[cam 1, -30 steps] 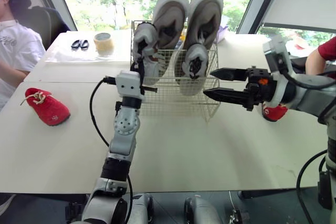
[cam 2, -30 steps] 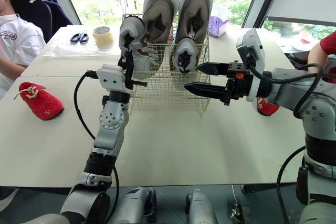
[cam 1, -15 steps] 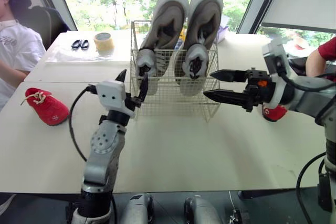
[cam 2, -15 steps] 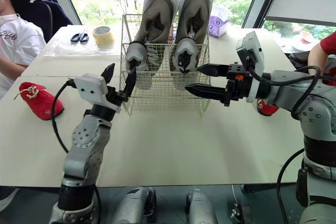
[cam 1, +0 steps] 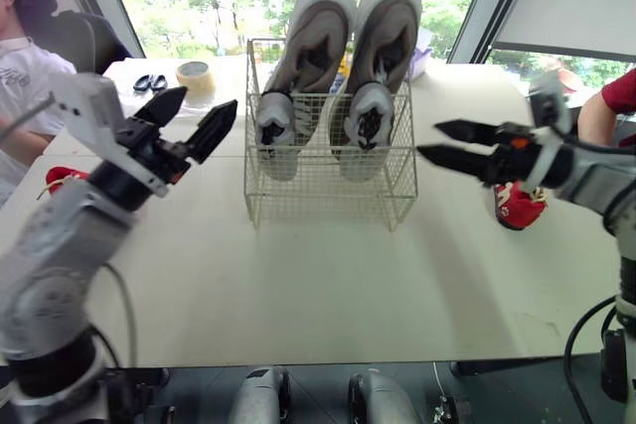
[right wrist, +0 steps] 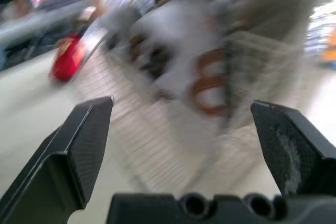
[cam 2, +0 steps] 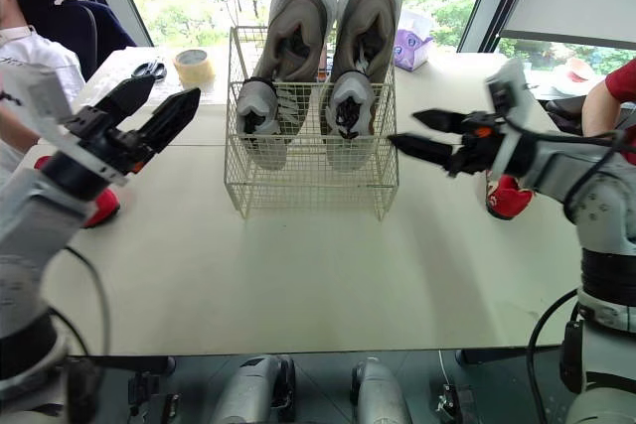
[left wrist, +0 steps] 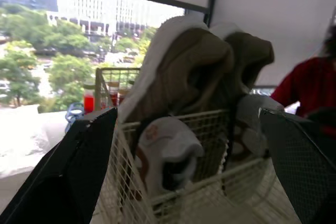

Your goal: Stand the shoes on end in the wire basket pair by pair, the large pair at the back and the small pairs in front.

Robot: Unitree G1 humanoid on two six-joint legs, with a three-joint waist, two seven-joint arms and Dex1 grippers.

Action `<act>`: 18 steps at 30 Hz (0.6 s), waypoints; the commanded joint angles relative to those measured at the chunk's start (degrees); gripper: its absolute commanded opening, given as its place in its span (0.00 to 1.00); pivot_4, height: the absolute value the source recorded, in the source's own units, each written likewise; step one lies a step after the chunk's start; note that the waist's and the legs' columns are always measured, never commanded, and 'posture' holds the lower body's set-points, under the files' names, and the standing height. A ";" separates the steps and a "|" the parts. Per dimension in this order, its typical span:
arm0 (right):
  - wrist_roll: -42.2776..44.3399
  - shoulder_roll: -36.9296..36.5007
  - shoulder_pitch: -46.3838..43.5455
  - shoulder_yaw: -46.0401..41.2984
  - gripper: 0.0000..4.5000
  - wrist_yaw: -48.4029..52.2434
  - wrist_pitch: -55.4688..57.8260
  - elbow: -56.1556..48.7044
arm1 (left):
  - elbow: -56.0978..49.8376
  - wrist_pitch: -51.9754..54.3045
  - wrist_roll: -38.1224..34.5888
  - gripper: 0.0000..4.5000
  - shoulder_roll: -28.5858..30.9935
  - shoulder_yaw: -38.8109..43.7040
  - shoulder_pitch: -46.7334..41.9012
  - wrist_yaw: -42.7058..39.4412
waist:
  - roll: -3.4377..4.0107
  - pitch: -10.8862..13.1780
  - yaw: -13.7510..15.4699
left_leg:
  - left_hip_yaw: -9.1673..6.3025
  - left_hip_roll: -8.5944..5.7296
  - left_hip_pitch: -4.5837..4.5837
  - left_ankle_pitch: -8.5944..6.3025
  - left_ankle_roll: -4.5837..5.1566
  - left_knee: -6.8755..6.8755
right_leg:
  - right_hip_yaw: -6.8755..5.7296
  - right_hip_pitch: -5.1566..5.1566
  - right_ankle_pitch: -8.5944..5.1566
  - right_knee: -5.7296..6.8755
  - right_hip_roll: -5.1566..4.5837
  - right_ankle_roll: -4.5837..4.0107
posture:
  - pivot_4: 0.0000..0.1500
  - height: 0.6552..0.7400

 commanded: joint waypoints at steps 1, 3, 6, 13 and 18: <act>-8.56 -0.72 3.26 -7.30 1.00 -7.00 -10.78 6.16 | -2.07 1.03 -11.60 0.99 2.49 1.36 4.49 -1.34 | 0.00 0.00 0.24 | -0.01 -0.02 0.00 0.00 -0.01 0.00 | -0.01 0.02 -0.01 -0.01 -0.01 -0.02 | 1.00 0.94; -15.19 0.02 3.84 -8.33 1.00 -14.34 -17.34 9.70 | -3.77 -1.03 -16.01 0.99 0.67 -1.54 6.33 2.10 | 0.00 0.00 0.19 | -0.01 -0.06 0.01 0.01 -0.04 0.03 | -0.03 0.12 -0.09 -0.09 -0.01 -0.17 | 1.00 0.94; -19.43 1.35 5.45 -9.80 1.00 -19.48 -22.40 11.33 | -6.36 -5.23 -17.96 0.99 -5.72 -7.83 7.94 9.08 | 0.06 -0.02 0.04 | 0.03 -0.10 0.05 0.03 -0.05 0.04 | 0.10 0.12 -0.12 -0.10 -0.08 -0.22 | 1.00 0.94; -23.88 8.65 20.39 -10.46 1.00 -27.19 -24.05 -2.01 | -12.96 -9.66 -5.70 0.99 -12.45 -20.24 17.64 12.30 | 0.10 -0.06 0.02 | 0.08 -0.08 0.27 0.08 -0.14 -0.14 | 0.17 0.15 0.00 -0.02 0.16 0.00 | 1.00 0.94; -25.43 17.52 25.31 -8.04 1.00 -34.72 -21.93 -9.18 | -14.24 -12.01 8.45 0.99 -14.65 -31.94 21.51 10.82 | 0.37 -0.22 -0.03 | 0.15 -0.03 0.48 0.12 -0.23 -0.18 | 0.28 0.26 -0.14 -0.03 0.15 -0.27 | 1.00 0.94</act>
